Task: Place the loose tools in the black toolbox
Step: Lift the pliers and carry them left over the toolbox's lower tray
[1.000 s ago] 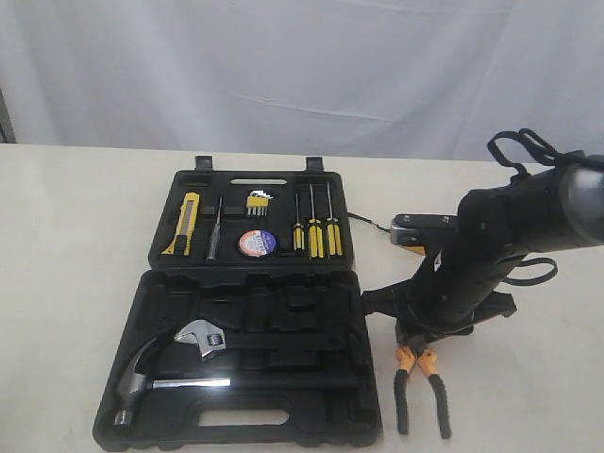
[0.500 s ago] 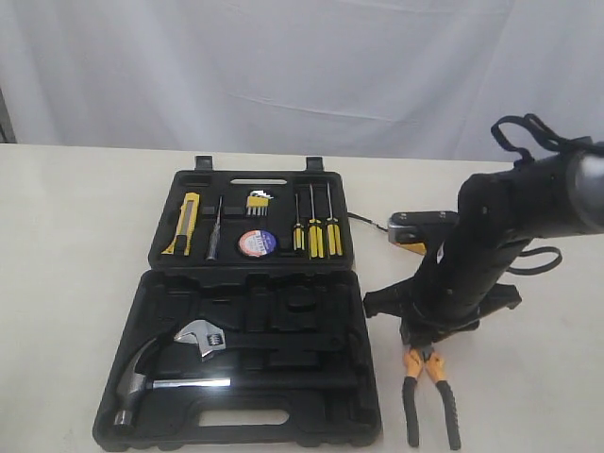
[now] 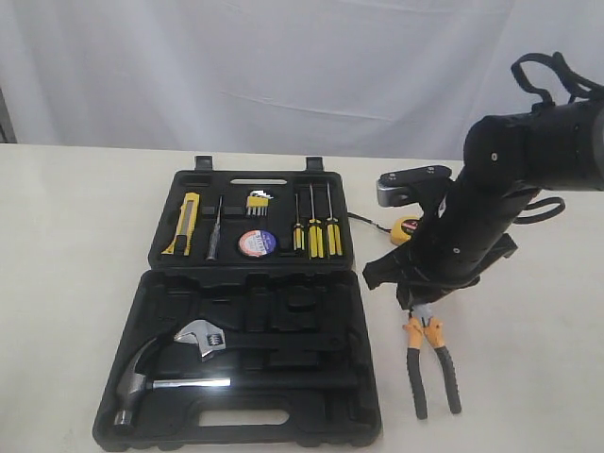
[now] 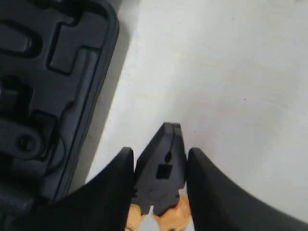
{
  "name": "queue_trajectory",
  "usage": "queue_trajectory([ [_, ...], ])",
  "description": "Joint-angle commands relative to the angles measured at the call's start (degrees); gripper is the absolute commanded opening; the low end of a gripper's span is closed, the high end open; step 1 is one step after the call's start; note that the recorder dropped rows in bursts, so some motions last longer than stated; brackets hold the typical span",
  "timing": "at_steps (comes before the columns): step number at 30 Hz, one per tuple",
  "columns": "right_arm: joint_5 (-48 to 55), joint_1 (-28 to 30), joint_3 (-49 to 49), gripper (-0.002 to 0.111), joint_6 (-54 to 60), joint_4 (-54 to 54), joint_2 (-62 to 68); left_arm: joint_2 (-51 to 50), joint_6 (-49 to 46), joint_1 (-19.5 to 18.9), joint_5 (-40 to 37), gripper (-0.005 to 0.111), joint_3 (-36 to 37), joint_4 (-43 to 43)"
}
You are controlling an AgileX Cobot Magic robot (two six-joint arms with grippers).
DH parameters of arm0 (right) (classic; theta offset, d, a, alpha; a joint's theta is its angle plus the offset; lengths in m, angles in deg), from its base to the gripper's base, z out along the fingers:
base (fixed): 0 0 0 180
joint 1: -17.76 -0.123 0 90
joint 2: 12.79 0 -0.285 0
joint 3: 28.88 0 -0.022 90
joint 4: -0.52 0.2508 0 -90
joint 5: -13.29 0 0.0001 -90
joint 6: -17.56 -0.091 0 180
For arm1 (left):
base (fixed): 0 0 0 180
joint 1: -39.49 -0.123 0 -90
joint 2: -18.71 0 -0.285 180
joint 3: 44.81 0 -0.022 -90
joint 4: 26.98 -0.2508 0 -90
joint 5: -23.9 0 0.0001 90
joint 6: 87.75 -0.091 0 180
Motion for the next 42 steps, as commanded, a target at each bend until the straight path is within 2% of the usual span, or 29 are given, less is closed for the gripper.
queue_trajectory([
  [1, 0.8, 0.0, -0.4, -0.001, 1.6, -0.5, -0.6, 0.2, 0.1, 0.1, 0.0, 0.0, 0.1, 0.1],
  [9, -1.8, 0.0, -0.9, -0.001, 9.2, 3.5, -0.8, 0.2, 0.1, 0.1, 0.0, 0.0, 0.1, 0.1],
  [17, -6.9, -0.1, -1.8, -0.001, 23.6, 13.4, -0.8, 0.2, 0.1, 0.1, 0.0, 0.0, 0.1, 0.1],
  [24, -6.8, -3.6, -7.4, -0.001, 28.8, 13.1, -0.8, 0.2, 0.1, 0.1, 0.0, 0.0, 0.1, 0.1],
  [31, -7.0, -9.4, -12.8, -0.001, 37.0, 12.6, -0.8, 0.2, 0.1, 0.1, 0.0, 0.0, 0.1, 0.1],
  [36, -10.0, -12.2, -13.4, -0.001, 39.7, 11.9, -0.2, 0.2, 0.1, 0.1, 0.0, 0.0, 0.1, 0.1],
  [42, -6.1, -13.1, -13.4, -0.001, 39.8, 8.0, 4.0, 0.2, 0.1, 0.1, 0.0, 0.0, 0.1, 0.1],
])
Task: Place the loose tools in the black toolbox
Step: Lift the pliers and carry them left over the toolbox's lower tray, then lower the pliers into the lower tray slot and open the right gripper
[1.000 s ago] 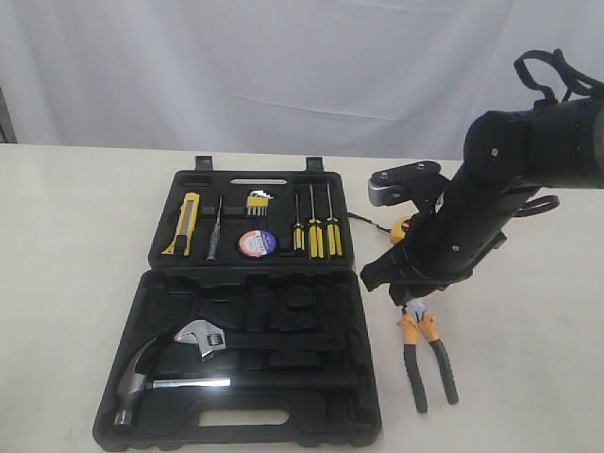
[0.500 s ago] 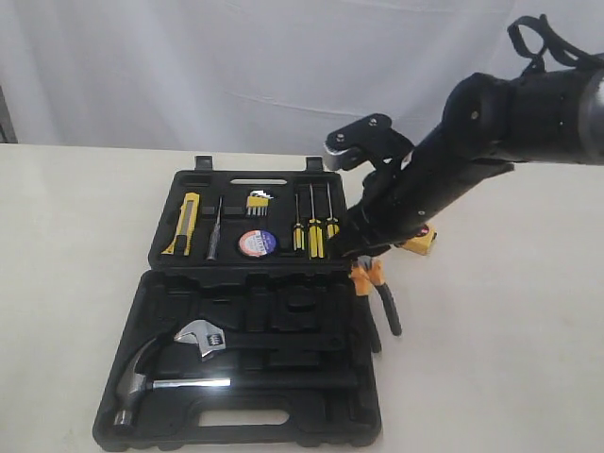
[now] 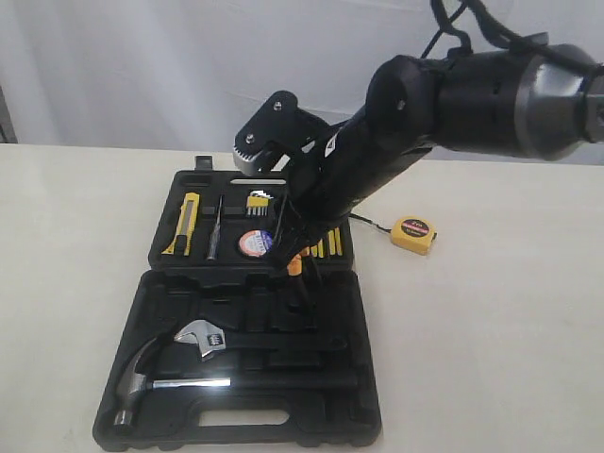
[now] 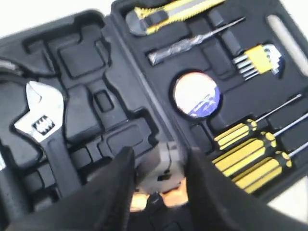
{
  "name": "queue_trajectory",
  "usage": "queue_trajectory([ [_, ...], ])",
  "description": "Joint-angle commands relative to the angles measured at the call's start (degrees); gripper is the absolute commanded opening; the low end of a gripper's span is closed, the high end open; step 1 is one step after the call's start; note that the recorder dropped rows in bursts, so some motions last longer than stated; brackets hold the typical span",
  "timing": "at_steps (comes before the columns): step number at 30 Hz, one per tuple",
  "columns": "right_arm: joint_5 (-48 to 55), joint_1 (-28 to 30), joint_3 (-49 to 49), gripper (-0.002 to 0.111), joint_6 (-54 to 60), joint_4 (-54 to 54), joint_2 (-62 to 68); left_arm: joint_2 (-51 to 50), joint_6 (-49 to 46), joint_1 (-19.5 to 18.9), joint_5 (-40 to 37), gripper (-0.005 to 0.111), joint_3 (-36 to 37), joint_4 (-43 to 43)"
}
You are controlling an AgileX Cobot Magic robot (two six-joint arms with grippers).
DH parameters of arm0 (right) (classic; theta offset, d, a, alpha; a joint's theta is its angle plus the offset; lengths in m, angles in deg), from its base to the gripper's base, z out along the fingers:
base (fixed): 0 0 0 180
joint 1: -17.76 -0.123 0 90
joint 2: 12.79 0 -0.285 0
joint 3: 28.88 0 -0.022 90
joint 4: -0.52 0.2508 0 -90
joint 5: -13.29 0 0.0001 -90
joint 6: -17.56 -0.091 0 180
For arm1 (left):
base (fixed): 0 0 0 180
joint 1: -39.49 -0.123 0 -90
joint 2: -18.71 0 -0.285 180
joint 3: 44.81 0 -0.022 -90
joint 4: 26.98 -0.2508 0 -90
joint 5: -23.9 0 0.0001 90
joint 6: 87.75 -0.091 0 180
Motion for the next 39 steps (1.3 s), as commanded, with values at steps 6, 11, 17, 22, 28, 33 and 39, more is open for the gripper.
queue_trajectory([
  [6, 3.1, -0.1, -0.2, -0.001, 1.4, -1.8, 4.7, 0.2, 0.1, 0.1, 0.0, 0.0, 0.1, 0.1],
  [11, 4.2, -0.1, -0.2, -0.001, 5.4, -1.3, 4.7, 0.2, 0.1, 0.1, 0.0, 0.0, 0.1, 0.1],
  [17, 7.8, -0.1, -0.2, -0.001, 9.9, -1.1, 4.7, 0.2, 0.1, 0.1, 0.0, 0.0, 0.1, 0.1],
  [22, 9.4, -0.1, -0.2, -0.001, 10.3, -0.9, 4.7, 0.2, 0.1, 0.1, 0.0, 0.0, 0.1, 0.1],
  [28, 9.8, -0.1, -0.2, -0.001, 10.4, -0.4, 4.7, 0.2, 0.1, 0.1, 0.0, 0.0, 0.1, 0.1],
  [33, 8.9, -0.1, -0.2, -0.001, 10.4, 1.1, 4.7, 0.2, 0.1, 0.1, 0.0, 0.0, 0.1, 0.1],
  [39, 5.1, -0.1, -0.2, -0.001, 10.4, 6.5, 4.7, 0.2, 0.1, 0.1, 0.0, 0.0, 0.1, 0.1],
])
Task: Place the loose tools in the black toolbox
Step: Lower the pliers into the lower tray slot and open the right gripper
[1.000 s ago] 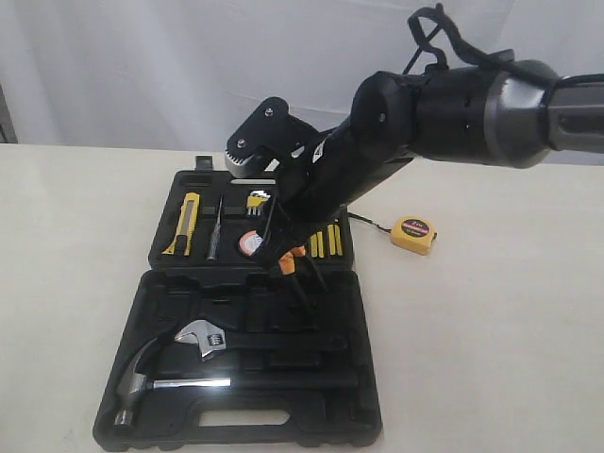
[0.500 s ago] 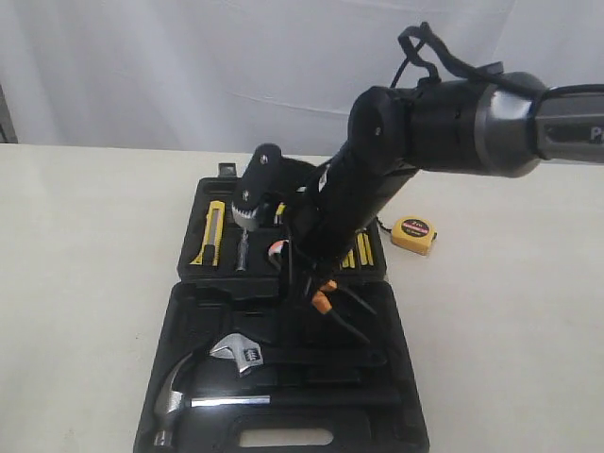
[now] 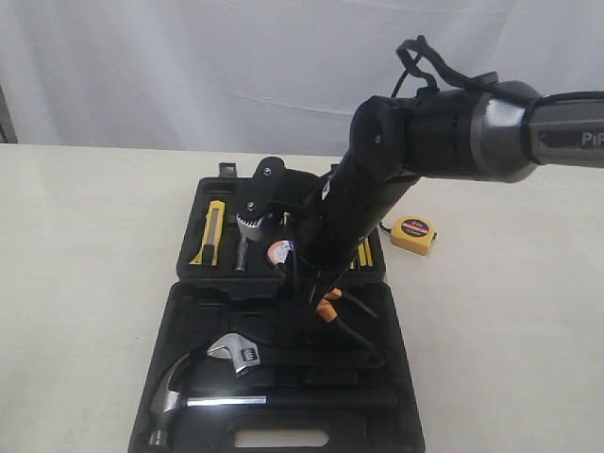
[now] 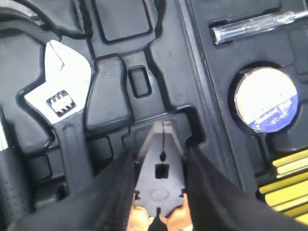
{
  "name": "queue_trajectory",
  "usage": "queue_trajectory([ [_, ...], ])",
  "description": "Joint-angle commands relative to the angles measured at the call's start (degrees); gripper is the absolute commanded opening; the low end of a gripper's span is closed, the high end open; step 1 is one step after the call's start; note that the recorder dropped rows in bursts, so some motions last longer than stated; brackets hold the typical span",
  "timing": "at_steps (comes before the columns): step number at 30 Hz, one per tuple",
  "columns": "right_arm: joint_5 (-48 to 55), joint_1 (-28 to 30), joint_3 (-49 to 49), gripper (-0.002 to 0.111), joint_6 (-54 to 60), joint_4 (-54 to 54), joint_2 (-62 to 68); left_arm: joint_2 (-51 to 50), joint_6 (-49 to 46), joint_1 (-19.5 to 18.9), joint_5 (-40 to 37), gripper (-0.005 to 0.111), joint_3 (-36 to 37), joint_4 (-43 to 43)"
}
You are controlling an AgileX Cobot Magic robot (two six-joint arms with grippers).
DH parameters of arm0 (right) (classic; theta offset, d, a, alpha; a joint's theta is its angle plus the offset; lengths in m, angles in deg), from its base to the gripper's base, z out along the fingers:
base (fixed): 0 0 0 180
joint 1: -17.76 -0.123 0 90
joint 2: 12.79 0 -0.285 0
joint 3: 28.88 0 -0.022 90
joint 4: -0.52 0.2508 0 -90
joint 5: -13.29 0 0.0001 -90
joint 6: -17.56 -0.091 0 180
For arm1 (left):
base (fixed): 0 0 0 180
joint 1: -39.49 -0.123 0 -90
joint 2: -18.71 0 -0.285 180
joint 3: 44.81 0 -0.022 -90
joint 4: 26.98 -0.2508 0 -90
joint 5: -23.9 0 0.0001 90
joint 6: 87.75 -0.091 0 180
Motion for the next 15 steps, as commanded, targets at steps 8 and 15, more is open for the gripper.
queue_trajectory([
  [8, -3.0, 0.1, 0.0, 0.0, -0.9, 6.7, -0.4, 0.2, 0.1, 0.1, 0.0, 0.0, 0.1, 0.1],
  [15, -4.7, 0.1, 0.0, 0.0, -0.7, 6.6, -0.4, 0.2, 0.1, 0.1, 0.0, 0.0, 0.1, 0.1],
])
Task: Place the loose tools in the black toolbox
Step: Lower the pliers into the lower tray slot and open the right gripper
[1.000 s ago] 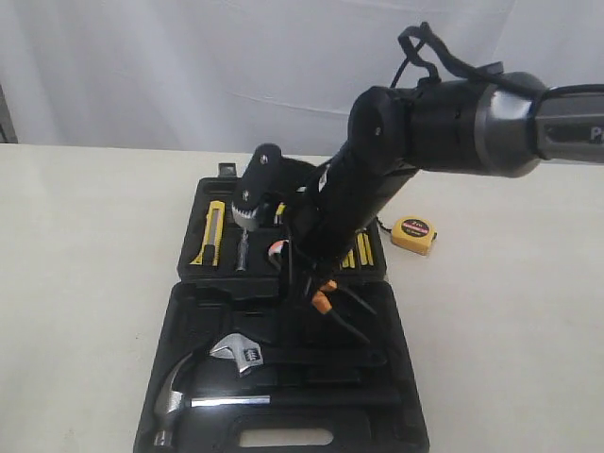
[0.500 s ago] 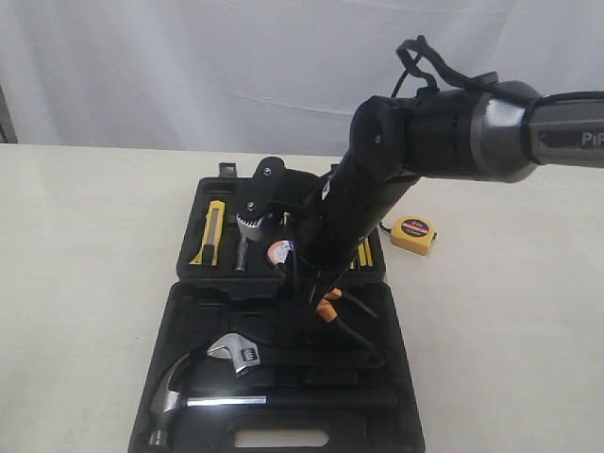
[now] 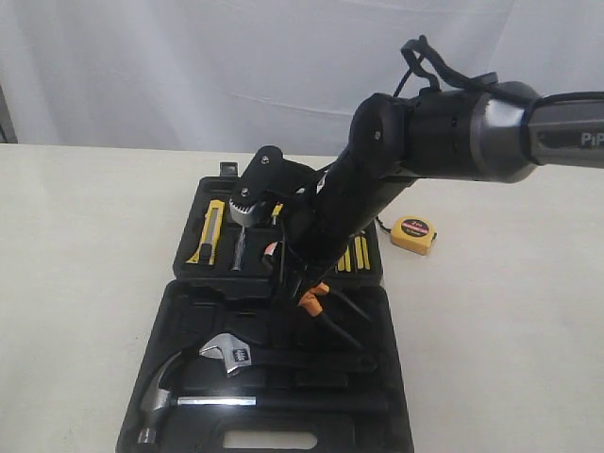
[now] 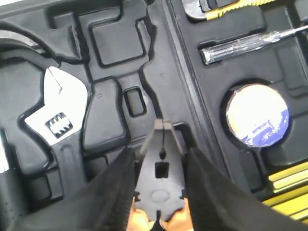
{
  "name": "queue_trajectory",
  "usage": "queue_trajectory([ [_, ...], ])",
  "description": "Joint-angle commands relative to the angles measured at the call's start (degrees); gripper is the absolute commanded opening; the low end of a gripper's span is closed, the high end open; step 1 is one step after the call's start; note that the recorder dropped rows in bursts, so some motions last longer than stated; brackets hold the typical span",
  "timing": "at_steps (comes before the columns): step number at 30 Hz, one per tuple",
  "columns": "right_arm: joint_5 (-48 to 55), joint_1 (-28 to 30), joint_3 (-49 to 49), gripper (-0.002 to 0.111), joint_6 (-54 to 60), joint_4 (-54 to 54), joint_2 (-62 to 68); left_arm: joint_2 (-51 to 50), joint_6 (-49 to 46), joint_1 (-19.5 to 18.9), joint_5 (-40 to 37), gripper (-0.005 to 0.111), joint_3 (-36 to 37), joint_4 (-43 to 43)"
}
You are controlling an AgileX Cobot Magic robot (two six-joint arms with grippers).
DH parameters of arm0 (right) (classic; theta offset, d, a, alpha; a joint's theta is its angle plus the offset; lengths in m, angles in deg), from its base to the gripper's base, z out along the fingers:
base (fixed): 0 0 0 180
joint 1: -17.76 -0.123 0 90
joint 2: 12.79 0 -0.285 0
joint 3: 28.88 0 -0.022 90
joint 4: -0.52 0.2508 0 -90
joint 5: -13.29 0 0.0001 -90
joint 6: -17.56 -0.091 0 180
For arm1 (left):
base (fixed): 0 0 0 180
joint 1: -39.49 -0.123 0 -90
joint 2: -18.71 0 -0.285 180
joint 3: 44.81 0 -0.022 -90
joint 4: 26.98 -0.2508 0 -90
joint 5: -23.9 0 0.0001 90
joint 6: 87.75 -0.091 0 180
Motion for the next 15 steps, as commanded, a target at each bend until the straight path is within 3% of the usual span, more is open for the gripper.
queue_trajectory([
  [1, -2.2, 0.1, 0.0, 0.0, 0.2, 1.6, -0.4, 0.2, 0.1, 0.1, 0.0, 0.0, 0.1, 0.1],
  [15, -2.7, 0.1, 0.0, 0.0, 10.2, -0.9, 1.6, 0.2, 0.1, 0.1, 0.0, 0.0, 0.1, 0.1],
])
